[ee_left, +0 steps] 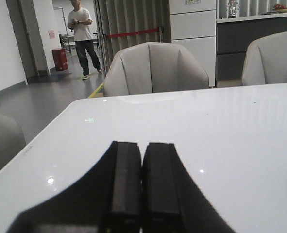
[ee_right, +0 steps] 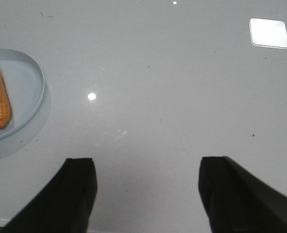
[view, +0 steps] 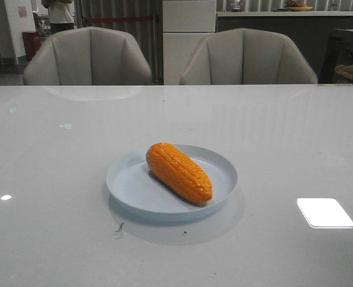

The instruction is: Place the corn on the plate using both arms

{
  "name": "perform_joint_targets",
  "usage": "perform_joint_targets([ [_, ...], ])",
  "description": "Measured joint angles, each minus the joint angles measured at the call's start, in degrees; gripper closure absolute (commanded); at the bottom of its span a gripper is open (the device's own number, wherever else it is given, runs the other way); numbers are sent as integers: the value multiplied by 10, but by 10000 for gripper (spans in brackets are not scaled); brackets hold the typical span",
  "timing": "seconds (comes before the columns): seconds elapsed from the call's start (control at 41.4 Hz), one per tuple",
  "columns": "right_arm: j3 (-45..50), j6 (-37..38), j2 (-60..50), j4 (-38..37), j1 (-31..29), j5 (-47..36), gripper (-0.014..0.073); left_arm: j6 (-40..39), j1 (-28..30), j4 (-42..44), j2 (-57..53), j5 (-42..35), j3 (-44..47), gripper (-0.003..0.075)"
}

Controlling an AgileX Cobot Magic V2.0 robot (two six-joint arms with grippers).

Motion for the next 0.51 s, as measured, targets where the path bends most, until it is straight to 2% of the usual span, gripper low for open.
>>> perform_joint_targets([
  [0.121,0,0,0,0,0,0,41,0,0,0,0,23,0,624],
  [0.508,0,0,0,0,0,0,41,0,0,0,0,25,0,624],
])
